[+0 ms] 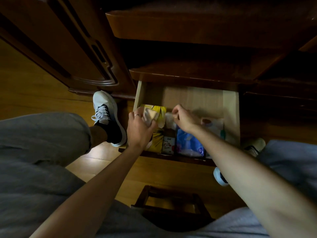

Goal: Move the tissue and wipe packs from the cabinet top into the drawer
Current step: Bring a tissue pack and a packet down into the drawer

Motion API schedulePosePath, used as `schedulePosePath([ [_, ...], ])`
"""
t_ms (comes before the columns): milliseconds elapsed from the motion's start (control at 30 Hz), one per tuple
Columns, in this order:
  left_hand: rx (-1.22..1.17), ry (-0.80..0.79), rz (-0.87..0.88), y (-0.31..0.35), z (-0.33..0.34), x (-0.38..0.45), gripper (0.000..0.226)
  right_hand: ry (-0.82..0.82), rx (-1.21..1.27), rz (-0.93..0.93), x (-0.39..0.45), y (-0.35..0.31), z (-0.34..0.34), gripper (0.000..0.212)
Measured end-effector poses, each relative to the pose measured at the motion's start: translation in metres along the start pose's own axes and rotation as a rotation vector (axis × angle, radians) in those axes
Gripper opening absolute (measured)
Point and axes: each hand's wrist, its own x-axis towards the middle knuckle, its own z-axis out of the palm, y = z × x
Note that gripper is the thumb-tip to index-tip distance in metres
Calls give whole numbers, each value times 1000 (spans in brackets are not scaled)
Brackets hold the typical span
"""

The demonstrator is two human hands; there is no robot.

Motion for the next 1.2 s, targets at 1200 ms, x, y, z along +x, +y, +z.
schedulePosePath([
  [1200,590,-410,265,-8,11,1,73,-251,131,31,13,9,-5,26],
])
